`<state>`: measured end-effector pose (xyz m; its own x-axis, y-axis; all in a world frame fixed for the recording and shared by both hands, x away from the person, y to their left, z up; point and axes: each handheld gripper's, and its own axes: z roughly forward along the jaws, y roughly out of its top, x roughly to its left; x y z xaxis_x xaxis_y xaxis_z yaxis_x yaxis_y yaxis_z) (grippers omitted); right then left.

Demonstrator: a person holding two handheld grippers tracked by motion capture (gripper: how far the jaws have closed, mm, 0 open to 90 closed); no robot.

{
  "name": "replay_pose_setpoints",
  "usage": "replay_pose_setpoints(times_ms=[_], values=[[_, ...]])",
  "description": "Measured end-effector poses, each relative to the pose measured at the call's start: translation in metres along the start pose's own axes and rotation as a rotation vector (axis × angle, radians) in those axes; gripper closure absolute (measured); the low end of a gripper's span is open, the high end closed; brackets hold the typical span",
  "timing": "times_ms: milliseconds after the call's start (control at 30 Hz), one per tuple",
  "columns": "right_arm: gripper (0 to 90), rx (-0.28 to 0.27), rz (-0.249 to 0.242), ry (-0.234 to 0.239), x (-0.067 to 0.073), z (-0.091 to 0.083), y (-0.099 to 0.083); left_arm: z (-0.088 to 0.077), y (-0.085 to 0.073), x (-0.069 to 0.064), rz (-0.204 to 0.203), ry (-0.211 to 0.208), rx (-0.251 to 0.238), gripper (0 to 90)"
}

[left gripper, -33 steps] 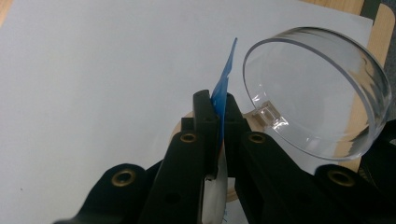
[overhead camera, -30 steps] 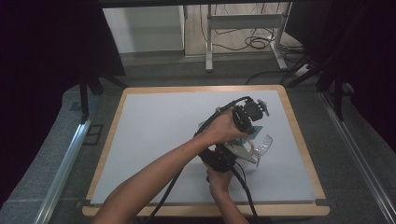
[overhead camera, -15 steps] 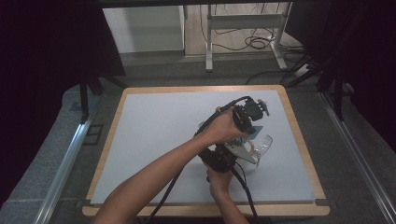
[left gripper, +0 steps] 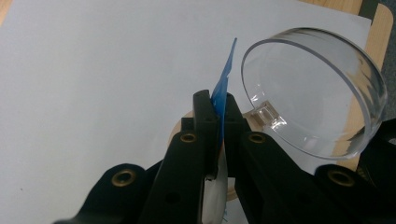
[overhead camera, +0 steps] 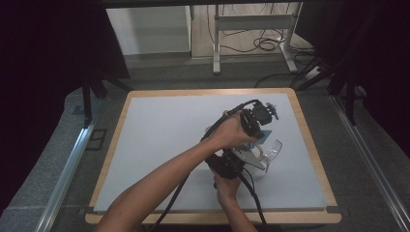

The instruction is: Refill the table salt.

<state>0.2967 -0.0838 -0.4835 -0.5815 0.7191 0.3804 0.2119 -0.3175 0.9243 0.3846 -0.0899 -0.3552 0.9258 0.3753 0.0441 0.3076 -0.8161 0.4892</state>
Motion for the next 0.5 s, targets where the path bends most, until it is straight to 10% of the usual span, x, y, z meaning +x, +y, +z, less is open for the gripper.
replay_pose_setpoints(times_ms=[500], values=[[44.4,0.0,0.009,0.001,-0.0005,-0.0004,-0.0012,0.0027,0.0002,0.0005,0.007,-0.005,0.012,90.0]])
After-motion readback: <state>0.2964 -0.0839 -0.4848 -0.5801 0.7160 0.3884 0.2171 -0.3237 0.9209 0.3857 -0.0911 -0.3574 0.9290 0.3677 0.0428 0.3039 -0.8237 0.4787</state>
